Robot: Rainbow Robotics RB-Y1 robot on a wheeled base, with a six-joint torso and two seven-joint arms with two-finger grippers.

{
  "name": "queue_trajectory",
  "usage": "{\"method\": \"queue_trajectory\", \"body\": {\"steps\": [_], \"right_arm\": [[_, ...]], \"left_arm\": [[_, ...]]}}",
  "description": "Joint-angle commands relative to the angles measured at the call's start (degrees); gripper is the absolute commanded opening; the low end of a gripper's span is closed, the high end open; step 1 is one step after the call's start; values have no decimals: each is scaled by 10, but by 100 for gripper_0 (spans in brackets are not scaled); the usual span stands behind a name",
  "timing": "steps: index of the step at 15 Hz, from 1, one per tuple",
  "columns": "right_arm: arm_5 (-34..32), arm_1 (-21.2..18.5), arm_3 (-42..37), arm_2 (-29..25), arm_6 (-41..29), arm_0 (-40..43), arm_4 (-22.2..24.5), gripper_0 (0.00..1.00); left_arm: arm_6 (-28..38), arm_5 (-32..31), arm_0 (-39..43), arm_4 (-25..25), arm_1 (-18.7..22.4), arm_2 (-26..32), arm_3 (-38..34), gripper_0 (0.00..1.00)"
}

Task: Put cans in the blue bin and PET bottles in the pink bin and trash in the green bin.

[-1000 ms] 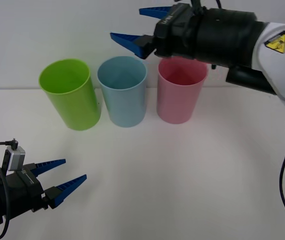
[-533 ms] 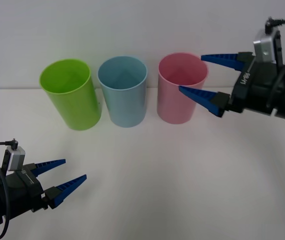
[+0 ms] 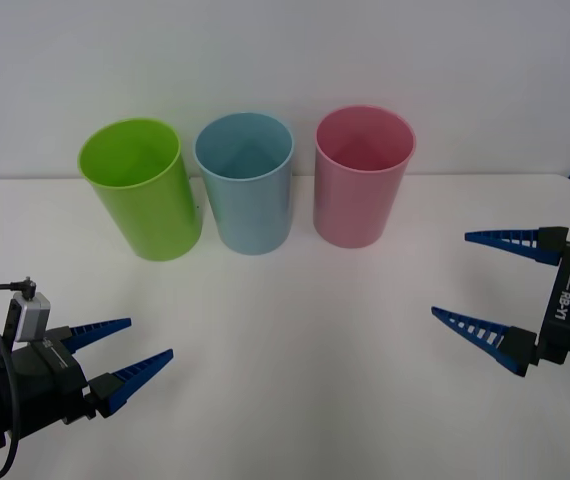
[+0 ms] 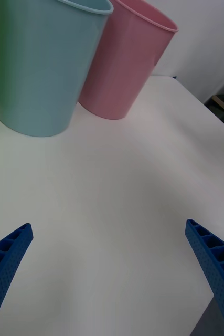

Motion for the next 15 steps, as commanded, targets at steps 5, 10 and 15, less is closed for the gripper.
{"method": "queue_trajectory", "body": {"steps": [5,10,15], "right_arm": [[-63,1,78,-10,142,46,-30,100],[-103,0,103,-24,177,60,-31,100],[-120,0,103,-26,193,73,-17,100]], "left_arm": [[0,0,0,0,0,0,0,100],[0,0,0,0,0,0,0,100],[0,0,0,0,0,0,0,100]]}}
